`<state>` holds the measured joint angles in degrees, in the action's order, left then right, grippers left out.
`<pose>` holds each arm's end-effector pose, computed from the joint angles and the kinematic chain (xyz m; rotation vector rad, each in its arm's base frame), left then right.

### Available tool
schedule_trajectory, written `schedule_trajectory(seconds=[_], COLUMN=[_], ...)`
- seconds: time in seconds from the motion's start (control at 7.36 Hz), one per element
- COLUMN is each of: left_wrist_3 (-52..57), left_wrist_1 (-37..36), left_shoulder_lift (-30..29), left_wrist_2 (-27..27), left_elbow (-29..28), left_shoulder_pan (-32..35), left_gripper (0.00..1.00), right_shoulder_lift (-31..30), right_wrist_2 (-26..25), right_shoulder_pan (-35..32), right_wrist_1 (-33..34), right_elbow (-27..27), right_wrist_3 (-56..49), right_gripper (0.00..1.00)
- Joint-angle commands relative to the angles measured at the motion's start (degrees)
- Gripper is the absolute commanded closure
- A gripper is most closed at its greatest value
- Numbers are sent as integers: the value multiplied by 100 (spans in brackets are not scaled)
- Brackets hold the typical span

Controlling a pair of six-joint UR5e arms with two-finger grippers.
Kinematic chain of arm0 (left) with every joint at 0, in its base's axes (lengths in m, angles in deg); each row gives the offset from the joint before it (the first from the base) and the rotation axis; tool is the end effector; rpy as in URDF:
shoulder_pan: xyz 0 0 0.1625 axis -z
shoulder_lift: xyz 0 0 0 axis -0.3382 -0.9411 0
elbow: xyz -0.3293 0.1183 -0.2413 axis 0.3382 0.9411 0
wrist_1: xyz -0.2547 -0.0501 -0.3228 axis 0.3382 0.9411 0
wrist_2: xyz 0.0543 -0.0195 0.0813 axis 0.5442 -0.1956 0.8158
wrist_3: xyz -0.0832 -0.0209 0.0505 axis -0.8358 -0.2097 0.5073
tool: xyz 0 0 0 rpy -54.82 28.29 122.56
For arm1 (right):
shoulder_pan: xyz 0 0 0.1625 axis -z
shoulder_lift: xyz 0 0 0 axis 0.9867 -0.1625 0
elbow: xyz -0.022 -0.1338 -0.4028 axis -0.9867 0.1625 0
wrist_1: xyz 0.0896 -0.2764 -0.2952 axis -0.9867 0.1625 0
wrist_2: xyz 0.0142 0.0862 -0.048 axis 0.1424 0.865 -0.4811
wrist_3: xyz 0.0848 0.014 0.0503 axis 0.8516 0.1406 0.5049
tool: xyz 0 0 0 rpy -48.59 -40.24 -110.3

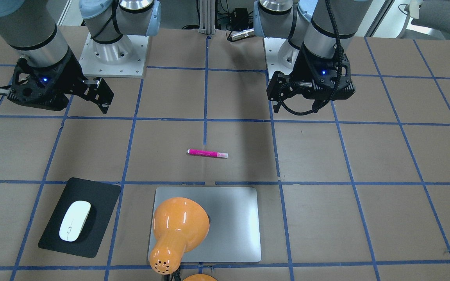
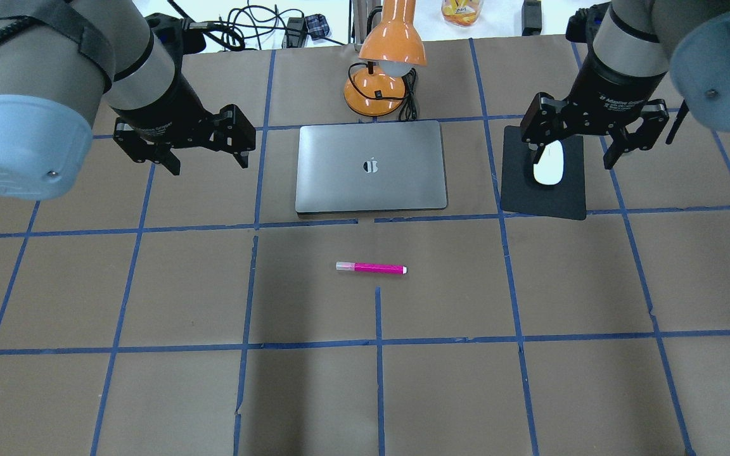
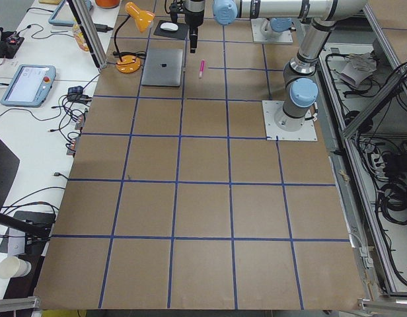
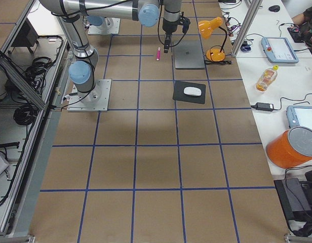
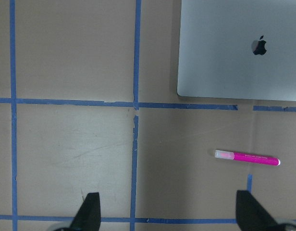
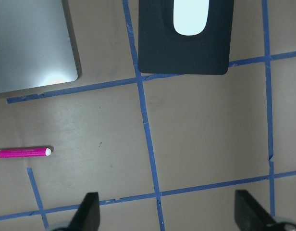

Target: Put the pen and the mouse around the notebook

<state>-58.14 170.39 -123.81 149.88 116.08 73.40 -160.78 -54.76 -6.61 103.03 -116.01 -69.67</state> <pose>-0.1628 -0.4840 0.4651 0.0748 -3.1076 0.1157 0.1099 -0.4951 0.4544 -0.2326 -3.1312 -0.0945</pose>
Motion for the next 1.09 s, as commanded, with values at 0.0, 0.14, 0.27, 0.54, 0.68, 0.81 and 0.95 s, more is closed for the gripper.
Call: schedule_trajectory(seconds=[0.0, 0.14, 0.27, 0.54, 0.68, 0.81, 0.95], left_wrist_3=[0, 0, 0, 0, 0, 0, 0], left_wrist_1=[0, 0, 9, 18, 18, 27, 27], left_shoulder_lift=[-8, 1, 1, 45, 45, 62, 62], left_wrist_2=[-15, 3, 12, 21, 21, 21, 21], left_elbow=[-8, -8, 1, 71, 62, 71, 71], left_shoulder_pan=[-9, -9, -9, -9, 0, -9, -9], left_gripper=[0, 0, 0, 0, 0, 0, 0], right_shoulder_lift=[-44, -35, -44, -35, -26, 8, 0], right_wrist_2=[2, -16, 27, 18, 54, 19, 54], right_shoulder_pan=[-2, -2, -2, -2, -2, -2, 7], right_wrist_1=[-17, -9, 9, 44, 53, 61, 62], right_elbow=[-51, -60, -60, -77, -69, -69, -69], right_wrist_3=[-21, -30, -30, -39, -39, -56, -65], right_gripper=[0, 0, 0, 0, 0, 0, 0])
